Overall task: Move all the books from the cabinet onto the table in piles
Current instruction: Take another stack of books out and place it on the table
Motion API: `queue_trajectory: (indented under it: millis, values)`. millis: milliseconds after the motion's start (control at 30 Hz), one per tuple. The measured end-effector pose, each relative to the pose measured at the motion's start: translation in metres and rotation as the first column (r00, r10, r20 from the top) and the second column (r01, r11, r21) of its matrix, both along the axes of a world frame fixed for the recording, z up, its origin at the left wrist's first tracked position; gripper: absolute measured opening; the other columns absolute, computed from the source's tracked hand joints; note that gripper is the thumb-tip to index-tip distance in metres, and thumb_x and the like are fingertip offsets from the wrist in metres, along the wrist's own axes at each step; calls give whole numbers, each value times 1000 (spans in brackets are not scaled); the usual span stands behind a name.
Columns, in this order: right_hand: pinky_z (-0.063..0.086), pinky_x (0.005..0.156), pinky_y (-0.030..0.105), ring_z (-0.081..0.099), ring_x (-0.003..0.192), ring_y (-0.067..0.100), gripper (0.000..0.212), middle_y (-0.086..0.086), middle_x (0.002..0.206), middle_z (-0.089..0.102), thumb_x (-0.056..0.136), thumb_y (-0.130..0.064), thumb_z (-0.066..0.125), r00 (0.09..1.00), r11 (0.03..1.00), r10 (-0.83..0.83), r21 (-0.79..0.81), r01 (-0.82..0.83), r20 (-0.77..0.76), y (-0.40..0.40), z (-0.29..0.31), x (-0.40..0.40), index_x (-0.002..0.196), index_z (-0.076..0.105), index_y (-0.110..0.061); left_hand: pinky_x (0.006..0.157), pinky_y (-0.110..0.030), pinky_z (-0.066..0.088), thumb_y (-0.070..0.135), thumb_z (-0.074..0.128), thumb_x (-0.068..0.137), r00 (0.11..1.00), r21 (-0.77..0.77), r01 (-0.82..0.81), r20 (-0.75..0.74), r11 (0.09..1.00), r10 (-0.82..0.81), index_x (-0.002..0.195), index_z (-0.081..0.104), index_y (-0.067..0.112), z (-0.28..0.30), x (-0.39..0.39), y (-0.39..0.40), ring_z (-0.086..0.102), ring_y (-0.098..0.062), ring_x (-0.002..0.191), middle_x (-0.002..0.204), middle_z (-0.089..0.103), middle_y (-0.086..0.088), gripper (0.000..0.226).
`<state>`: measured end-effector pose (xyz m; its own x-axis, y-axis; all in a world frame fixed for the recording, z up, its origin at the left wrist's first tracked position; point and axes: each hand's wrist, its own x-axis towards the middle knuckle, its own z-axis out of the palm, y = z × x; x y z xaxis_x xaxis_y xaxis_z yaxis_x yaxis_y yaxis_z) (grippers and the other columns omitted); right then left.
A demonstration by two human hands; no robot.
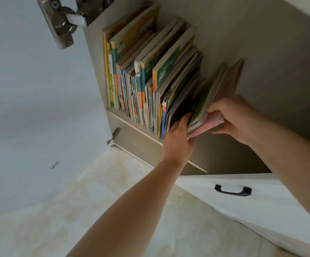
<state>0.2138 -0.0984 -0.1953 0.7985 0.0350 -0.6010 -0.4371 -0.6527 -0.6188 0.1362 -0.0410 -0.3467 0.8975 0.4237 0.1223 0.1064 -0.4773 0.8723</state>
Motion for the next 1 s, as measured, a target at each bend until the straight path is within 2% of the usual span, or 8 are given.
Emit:
queue_trajectory:
  millis: [167, 300, 467, 567, 700, 833, 900, 1000]
  values:
    - [51, 88, 45, 70, 84, 19, 20, 11, 98, 70, 86, -2, 58, 999, 999, 50, -9, -50, -20, -5, 10, -13, 106, 60, -7, 78, -35, 61, 12, 76, 81, 999, 52, 16, 35, 999, -18, 136, 52, 12, 1, -12, 5, 72, -22, 87, 105, 72, -7, 60]
    - [52, 91, 44, 71, 84, 18, 14, 7, 90, 70, 85, -3, 61, 993, 997, 75, -3, -76, -95, -4, 15, -44, 96, 58, -12, 79, -32, 60, 17, 74, 83, 997, 35, 71, 40, 997, -72, 135, 53, 13, 6, -51, 13, 71, -20, 94, 115, 70, -5, 56]
    - [55, 92, 42, 70, 95, 22, 18, 11, 96, 70, 82, -6, 69, 970, 996, 63, 75, -46, -236, 3, 7, -83, 98, 61, -8, 85, 0, 40, 22, 75, 81, 989, -29, 140, 53, 990, -138, 132, 55, 16, 15, -96, 28, 62, -9, 99, 123, 64, 0, 55]
    - [58, 84, 45, 69, 89, 24, 40, 11, 92, 68, 70, -7, 73, 983, 987, -5, 155, 34, -183, 3, -4, -92, 107, 58, -12, 85, 0, 41, 35, 70, 79, 990, -55, 137, 49, 989, -135, 132, 56, 15, 17, -100, 31, 61, -8, 100, 124, 63, 0, 58]
    - [60, 78, 48, 69, 95, 29, 80, 13, 107, 64, 60, -16, 80, 978, 965, -31, 250, 83, -207, 11, -9, -94, 129, 39, -24, 82, -7, 48, 29, 80, 74, 999, -127, -2, 40, 992, 7, 129, 57, 16, 11, -93, 20, 62, -6, 100, 120, 64, 3, 61]
    - [53, 89, 50, 65, 104, 30, 95, 8, 120, 62, 49, -71, 74, 969, 962, 6, 266, 62, -248, 1, -9, -90, 131, 37, -41, 79, 1, 43, 27, 72, 80, 990, -174, -95, 90, 980, 112, 127, 59, 14, 12, -92, 9, 61, -4, 96, 114, 68, -1, 50]
    - [49, 96, 54, 67, 105, 34, 79, 11, 122, 65, 51, -84, 58, 953, 941, -4, 320, 106, -304, -12, -9, -82, 120, 46, -47, 78, 0, 43, 17, 77, 79, 985, -195, -101, 118, 976, 126, 125, 60, 15, 11, -91, 13, 59, 3, 96, 111, 69, -2, 48]
    - [53, 91, 51, 70, 99, 38, 45, 20, 114, 69, 95, -52, 44, 921, 890, -124, 368, 268, -370, -24, -16, -64, 137, 28, -46, 77, 0, 44, 3, 79, 74, 986, -218, -83, 125, 972, 113, 121, 56, 26, 5, -93, 25, 57, 17, 94, 109, 67, 5, 57]
